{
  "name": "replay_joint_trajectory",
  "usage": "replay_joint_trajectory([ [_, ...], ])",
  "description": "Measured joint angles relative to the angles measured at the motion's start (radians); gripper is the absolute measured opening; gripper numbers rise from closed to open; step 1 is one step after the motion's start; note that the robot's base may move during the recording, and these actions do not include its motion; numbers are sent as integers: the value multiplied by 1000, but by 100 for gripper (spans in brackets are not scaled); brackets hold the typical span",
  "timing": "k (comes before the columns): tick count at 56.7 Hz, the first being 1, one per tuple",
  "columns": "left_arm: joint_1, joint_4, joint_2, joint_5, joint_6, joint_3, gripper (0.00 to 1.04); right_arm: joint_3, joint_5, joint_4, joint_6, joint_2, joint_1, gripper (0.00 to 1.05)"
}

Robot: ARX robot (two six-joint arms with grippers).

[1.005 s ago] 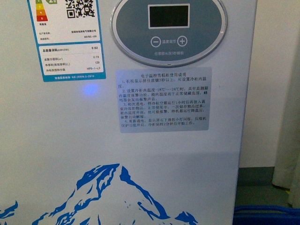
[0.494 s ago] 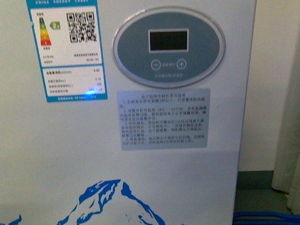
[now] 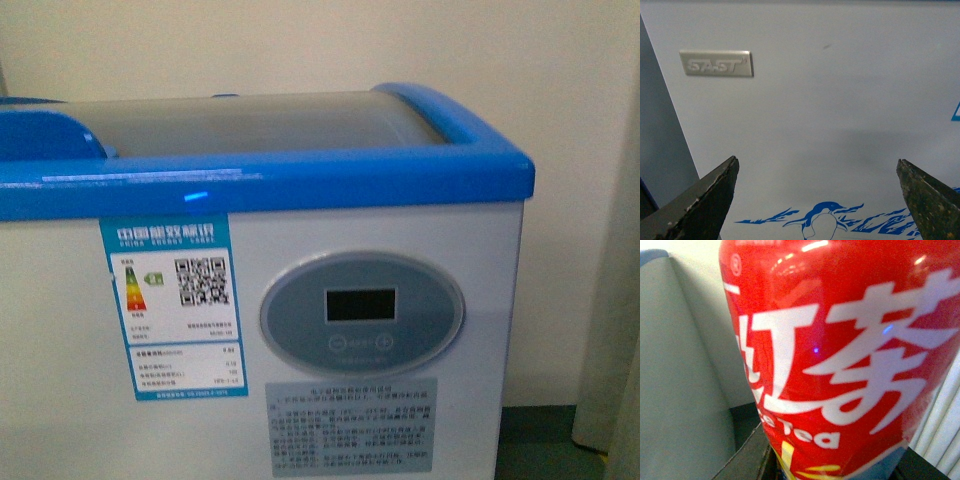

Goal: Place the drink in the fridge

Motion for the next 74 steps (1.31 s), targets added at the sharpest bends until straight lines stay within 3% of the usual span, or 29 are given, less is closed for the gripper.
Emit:
replay_joint_trajectory([
  [58,0,0,0,-1,0,0,97,0,0,1,-2,0,0,35],
  [62,76,-56,80,239,-74,34,97,0,1,1,-2,0,0,35],
  [65,156,3,245,444,-122,73,97,0,0,1,-2,0,0,35],
  [69,188,98,385,571,-125,108,97,0,-5,1,-2,0,3,35],
  [74,199,227,540,640,-86,150,97,0,2,1,-2,0,2,35],
])
